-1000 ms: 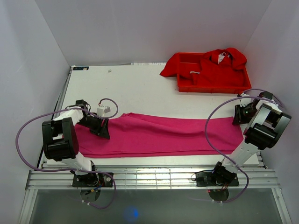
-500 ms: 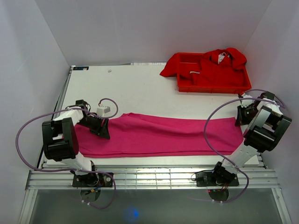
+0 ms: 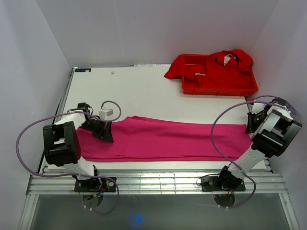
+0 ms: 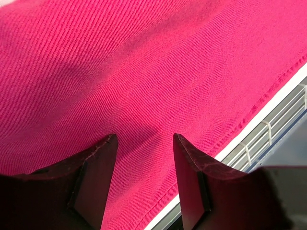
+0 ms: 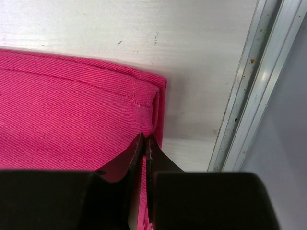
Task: Fold and stack the trousers
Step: Fold the trousers
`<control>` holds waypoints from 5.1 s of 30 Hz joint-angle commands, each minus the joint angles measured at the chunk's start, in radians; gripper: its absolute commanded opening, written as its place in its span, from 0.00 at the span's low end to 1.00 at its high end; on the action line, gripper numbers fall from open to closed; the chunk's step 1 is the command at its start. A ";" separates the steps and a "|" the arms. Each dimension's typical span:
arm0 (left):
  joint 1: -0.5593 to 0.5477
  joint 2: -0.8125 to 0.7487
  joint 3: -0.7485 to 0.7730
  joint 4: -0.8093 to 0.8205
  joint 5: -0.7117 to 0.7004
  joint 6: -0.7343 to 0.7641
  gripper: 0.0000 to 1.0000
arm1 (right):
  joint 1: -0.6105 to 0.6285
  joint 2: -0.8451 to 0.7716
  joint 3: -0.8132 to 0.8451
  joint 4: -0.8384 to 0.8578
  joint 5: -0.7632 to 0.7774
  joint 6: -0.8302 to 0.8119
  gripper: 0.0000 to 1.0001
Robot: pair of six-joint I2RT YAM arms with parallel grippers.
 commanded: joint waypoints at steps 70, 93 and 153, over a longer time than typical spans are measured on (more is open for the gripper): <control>-1.201 0.093 0.108 0.506 -0.291 -0.105 0.24 | 0.493 0.026 -0.160 0.179 -0.071 0.132 0.08; -1.201 -0.001 0.052 0.382 -0.081 -0.067 0.00 | 0.493 0.044 -0.146 0.191 0.006 0.161 0.08; -0.595 -0.343 -0.223 0.118 -0.289 0.235 0.20 | 1.053 0.138 -0.025 0.237 -0.131 0.371 0.25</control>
